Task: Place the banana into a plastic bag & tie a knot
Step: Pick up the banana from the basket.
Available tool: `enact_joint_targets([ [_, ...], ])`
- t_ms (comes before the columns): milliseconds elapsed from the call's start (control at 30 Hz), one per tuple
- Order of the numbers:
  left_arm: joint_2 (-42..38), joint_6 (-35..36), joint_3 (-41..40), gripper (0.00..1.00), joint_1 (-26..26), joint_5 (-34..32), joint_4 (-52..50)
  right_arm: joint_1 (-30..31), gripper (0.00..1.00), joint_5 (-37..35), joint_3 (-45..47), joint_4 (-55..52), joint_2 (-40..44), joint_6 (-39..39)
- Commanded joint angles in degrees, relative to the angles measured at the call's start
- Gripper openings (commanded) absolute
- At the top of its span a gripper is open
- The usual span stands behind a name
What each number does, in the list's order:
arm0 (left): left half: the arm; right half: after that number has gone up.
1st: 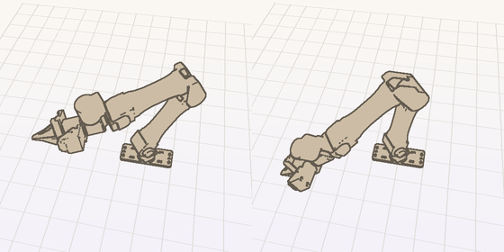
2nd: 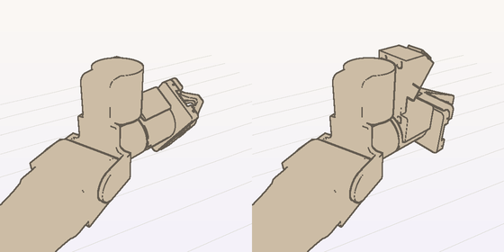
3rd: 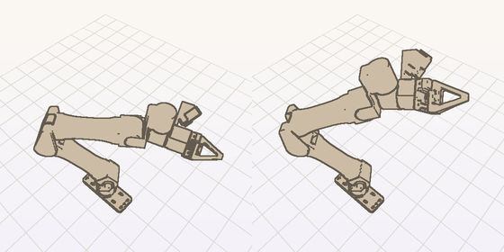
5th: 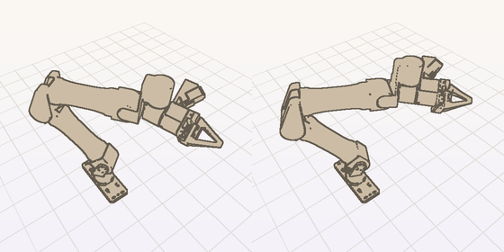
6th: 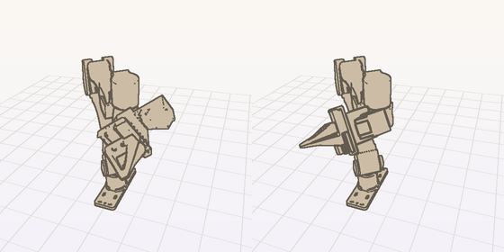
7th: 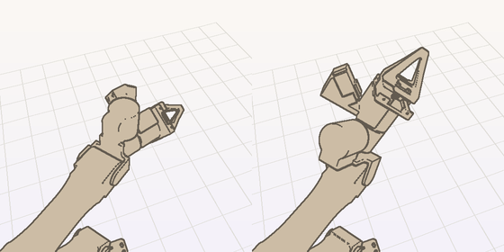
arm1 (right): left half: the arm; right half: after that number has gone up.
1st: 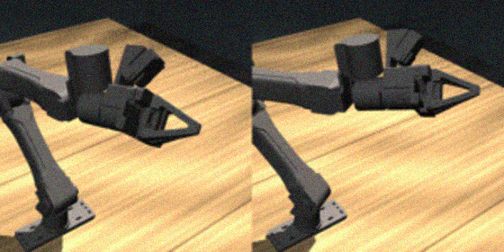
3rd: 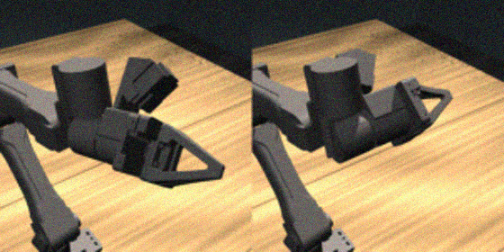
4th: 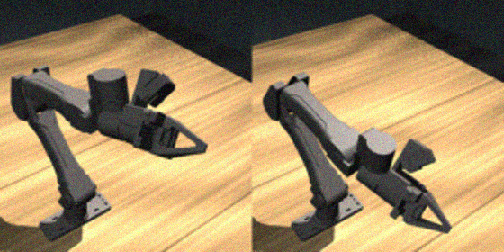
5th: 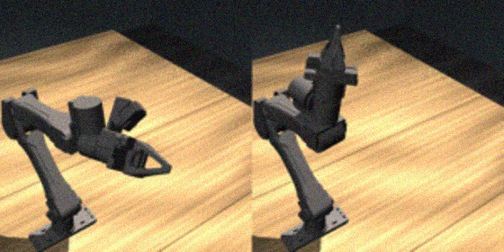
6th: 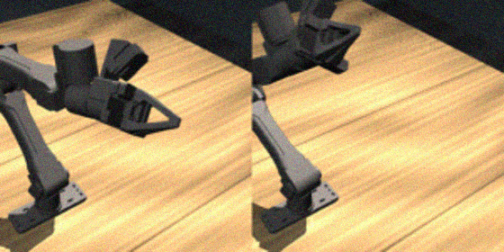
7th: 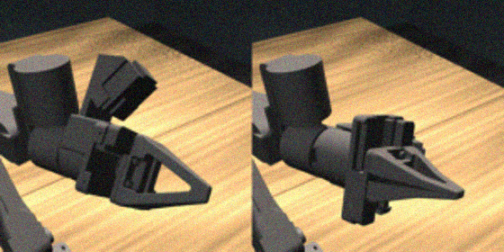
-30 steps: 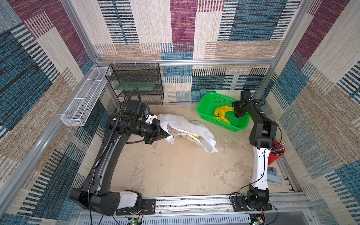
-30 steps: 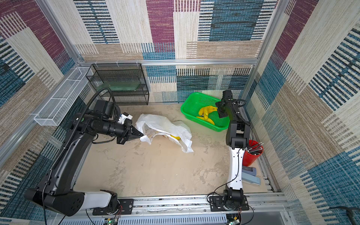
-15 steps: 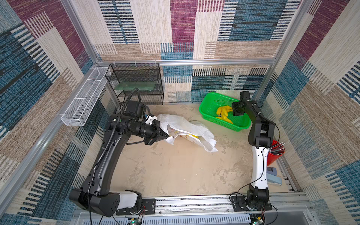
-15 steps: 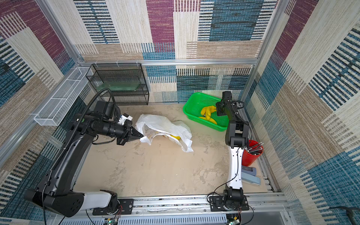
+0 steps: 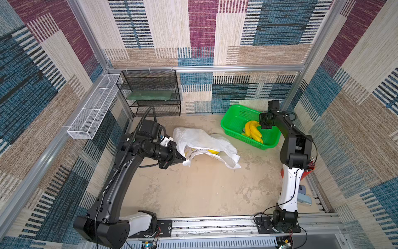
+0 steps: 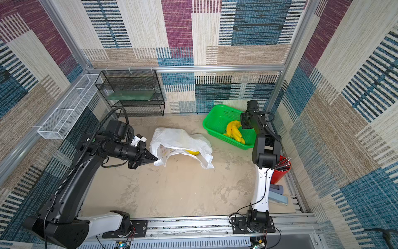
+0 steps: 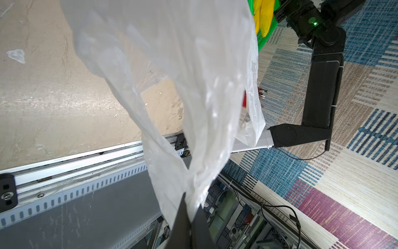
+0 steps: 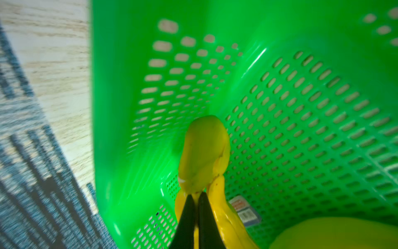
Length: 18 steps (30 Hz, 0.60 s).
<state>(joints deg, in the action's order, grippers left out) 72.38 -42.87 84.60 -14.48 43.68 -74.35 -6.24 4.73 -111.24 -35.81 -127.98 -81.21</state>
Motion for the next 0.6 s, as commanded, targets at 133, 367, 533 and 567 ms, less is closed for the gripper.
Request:
enact_joint_targets([
  [133,-0.06,2.36,0.33,0.00,-0.02,-0.62,0.16,-0.26,0.00,0.46,10.91,4.16,8.20,-0.23],
  [367,0.15,2.90,0.74,0.00,-0.02,-0.55,0.14,-0.14,0.00,2.87,15.45,11.32,13.91,1.55],
  [533,-1.26,3.92,-0.93,0.00,-0.02,-0.57,0.10,2.50,0.00,5.28,11.94,8.31,18.80,6.25],
  [567,-1.72,3.96,-1.57,0.00,-0.02,-0.47,0.08,3.24,0.00,5.79,11.96,7.58,20.02,7.21],
])
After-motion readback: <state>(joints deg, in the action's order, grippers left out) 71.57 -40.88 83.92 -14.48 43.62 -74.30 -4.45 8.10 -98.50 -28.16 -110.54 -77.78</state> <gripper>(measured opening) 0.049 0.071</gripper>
